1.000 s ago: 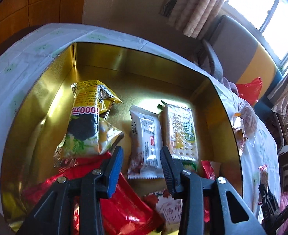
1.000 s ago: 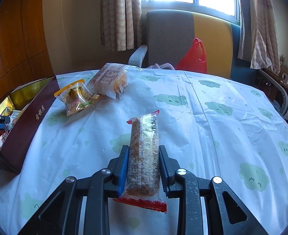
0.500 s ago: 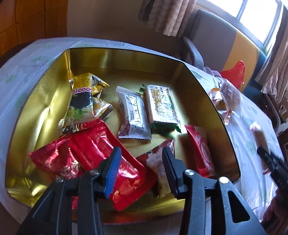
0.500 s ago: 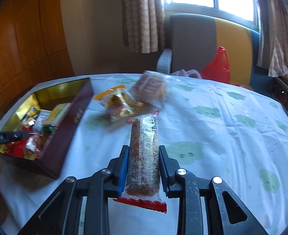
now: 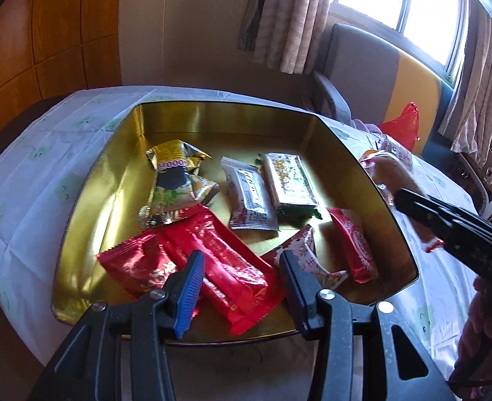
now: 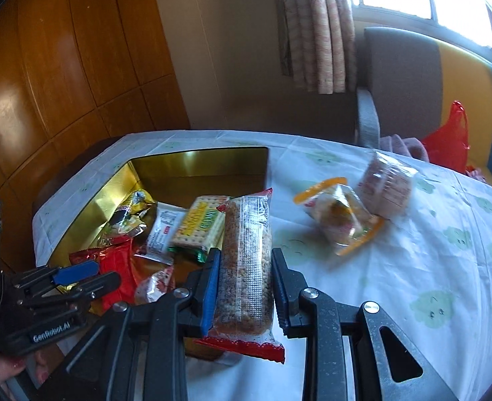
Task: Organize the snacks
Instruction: 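Lower the granola bar into the gold tin and open the right tool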
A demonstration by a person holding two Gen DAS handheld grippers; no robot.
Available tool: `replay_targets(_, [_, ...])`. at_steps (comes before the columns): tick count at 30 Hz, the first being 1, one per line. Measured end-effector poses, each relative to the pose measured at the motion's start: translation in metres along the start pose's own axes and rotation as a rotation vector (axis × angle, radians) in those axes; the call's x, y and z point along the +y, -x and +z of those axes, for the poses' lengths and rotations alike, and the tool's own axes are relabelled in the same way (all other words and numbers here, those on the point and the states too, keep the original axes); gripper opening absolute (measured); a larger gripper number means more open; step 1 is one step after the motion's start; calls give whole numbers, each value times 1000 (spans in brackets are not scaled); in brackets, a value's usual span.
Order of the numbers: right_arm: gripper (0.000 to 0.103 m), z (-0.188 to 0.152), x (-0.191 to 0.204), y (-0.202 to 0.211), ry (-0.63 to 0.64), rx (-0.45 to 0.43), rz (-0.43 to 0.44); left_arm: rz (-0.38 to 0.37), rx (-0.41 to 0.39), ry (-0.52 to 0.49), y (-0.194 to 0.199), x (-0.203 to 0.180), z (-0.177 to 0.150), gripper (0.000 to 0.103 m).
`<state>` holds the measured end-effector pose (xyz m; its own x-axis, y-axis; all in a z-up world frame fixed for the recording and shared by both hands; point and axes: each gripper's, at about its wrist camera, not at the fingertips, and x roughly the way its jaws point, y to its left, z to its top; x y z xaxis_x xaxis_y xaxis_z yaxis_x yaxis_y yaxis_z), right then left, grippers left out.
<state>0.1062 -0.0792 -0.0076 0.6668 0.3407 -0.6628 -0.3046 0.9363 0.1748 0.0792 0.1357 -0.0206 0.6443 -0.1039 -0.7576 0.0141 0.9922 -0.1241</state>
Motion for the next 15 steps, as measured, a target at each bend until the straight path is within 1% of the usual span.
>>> replay_targets(3, [29, 5, 8, -12, 11, 20, 8, -14, -7, 11, 5, 5, -3, 47])
replay_targets(7, [30, 11, 18, -27, 31, 48, 10, -59, 6, 33, 7, 12, -5, 47])
replay_targets(12, [30, 19, 28, -45, 54, 72, 0, -55, 0, 44, 9, 17, -4, 47])
replay_targets(15, [30, 24, 32, -56, 67, 81, -24, -55, -5, 50, 10, 18, -2, 47])
